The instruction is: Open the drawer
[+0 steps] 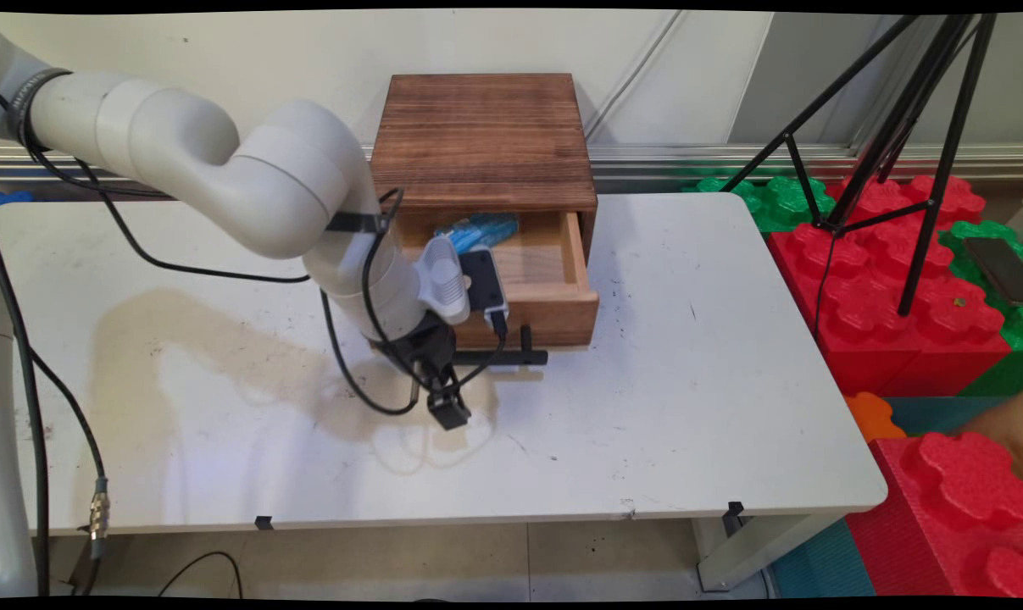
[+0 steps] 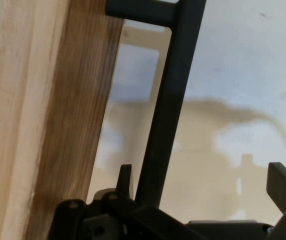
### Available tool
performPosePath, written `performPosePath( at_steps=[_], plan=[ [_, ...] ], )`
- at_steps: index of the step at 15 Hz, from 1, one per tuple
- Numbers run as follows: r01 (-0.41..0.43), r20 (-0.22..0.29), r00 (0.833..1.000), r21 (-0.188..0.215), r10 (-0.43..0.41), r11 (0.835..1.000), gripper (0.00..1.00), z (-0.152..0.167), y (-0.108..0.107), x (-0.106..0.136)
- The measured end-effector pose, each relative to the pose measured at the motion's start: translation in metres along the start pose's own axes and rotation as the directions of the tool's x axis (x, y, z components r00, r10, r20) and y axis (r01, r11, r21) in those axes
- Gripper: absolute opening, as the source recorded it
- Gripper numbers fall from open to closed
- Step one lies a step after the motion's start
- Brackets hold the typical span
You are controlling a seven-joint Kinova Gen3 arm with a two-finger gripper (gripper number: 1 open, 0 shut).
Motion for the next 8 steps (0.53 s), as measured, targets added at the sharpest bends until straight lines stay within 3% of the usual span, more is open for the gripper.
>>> performPosePath(
  at_steps=[8],
  plan=[
    [-0.061,-0.006,0.998,-0.026,0.061,0.998,1.00,-0.014,0.035,-0.006]
  ],
)
